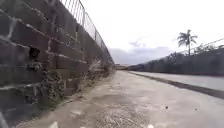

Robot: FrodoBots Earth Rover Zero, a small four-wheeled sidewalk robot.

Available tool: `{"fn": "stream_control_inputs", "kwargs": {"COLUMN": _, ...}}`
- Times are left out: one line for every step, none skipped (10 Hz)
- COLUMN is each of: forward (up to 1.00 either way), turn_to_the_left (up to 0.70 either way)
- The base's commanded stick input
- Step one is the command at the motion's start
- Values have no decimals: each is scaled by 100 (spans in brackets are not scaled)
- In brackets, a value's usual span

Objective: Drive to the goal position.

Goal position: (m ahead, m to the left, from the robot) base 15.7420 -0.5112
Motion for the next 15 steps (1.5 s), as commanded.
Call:
{"fn": "stream_control_inputs", "kwargs": {"forward": 100, "turn_to_the_left": 0}}
{"fn": "stream_control_inputs", "kwargs": {"forward": 100, "turn_to_the_left": 0}}
{"fn": "stream_control_inputs", "kwargs": {"forward": 100, "turn_to_the_left": 0}}
{"fn": "stream_control_inputs", "kwargs": {"forward": 100, "turn_to_the_left": 0}}
{"fn": "stream_control_inputs", "kwargs": {"forward": 100, "turn_to_the_left": 0}}
{"fn": "stream_control_inputs", "kwargs": {"forward": 100, "turn_to_the_left": 0}}
{"fn": "stream_control_inputs", "kwargs": {"forward": 100, "turn_to_the_left": 0}}
{"fn": "stream_control_inputs", "kwargs": {"forward": 100, "turn_to_the_left": 0}}
{"fn": "stream_control_inputs", "kwargs": {"forward": 100, "turn_to_the_left": 0}}
{"fn": "stream_control_inputs", "kwargs": {"forward": 100, "turn_to_the_left": 0}}
{"fn": "stream_control_inputs", "kwargs": {"forward": 100, "turn_to_the_left": 0}}
{"fn": "stream_control_inputs", "kwargs": {"forward": 100, "turn_to_the_left": -27}}
{"fn": "stream_control_inputs", "kwargs": {"forward": 100, "turn_to_the_left": -27}}
{"fn": "stream_control_inputs", "kwargs": {"forward": 100, "turn_to_the_left": -27}}
{"fn": "stream_control_inputs", "kwargs": {"forward": 100, "turn_to_the_left": -27}}
